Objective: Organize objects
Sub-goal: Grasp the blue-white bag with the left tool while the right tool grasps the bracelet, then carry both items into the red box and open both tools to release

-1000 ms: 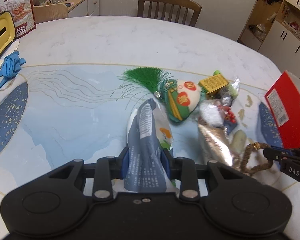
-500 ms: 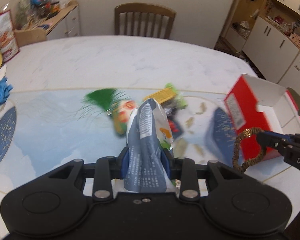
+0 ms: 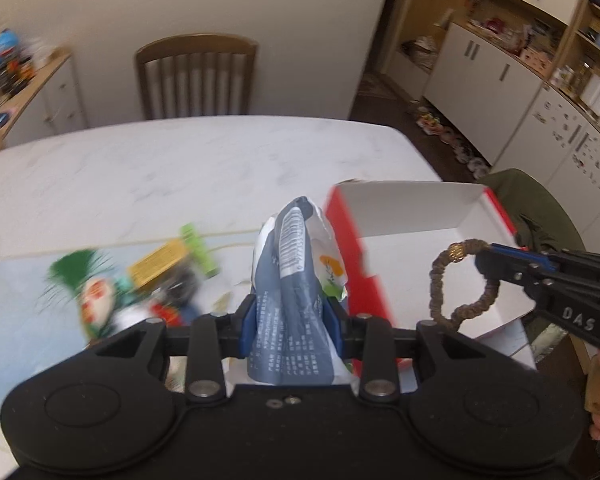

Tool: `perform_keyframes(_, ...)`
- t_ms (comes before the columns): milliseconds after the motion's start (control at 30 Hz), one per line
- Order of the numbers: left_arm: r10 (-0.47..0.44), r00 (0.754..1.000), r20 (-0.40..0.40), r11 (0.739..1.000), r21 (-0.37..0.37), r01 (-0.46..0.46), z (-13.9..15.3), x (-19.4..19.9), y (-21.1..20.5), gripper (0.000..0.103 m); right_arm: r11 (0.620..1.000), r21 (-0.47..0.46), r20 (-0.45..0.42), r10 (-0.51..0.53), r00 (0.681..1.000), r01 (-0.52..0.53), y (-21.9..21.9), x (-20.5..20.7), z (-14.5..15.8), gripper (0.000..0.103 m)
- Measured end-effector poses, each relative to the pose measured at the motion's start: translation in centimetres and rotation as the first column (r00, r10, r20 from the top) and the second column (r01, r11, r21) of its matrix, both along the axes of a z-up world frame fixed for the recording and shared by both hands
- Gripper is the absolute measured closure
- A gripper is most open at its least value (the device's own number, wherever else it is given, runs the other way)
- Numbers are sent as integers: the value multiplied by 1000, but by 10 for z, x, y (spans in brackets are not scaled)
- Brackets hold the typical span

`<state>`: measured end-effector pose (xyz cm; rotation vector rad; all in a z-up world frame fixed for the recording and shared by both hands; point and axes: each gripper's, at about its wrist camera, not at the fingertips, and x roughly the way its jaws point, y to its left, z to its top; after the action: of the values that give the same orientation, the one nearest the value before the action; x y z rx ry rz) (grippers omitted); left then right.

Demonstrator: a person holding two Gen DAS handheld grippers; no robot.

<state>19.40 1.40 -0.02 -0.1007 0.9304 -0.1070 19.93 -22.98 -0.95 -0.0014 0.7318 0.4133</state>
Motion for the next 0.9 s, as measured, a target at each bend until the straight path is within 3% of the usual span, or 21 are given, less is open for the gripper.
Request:
perform_keyframes(467, -130, 988, -80, 989, 63, 135, -29, 72, -121, 69, 996, -29, -62, -86, 994, 84, -78, 46, -48, 93)
perform_keyframes(900, -182, 967, -178, 969, 132, 207, -91, 124, -187, 69, 992, -103, -134, -84, 987, 70, -102, 72, -93, 93)
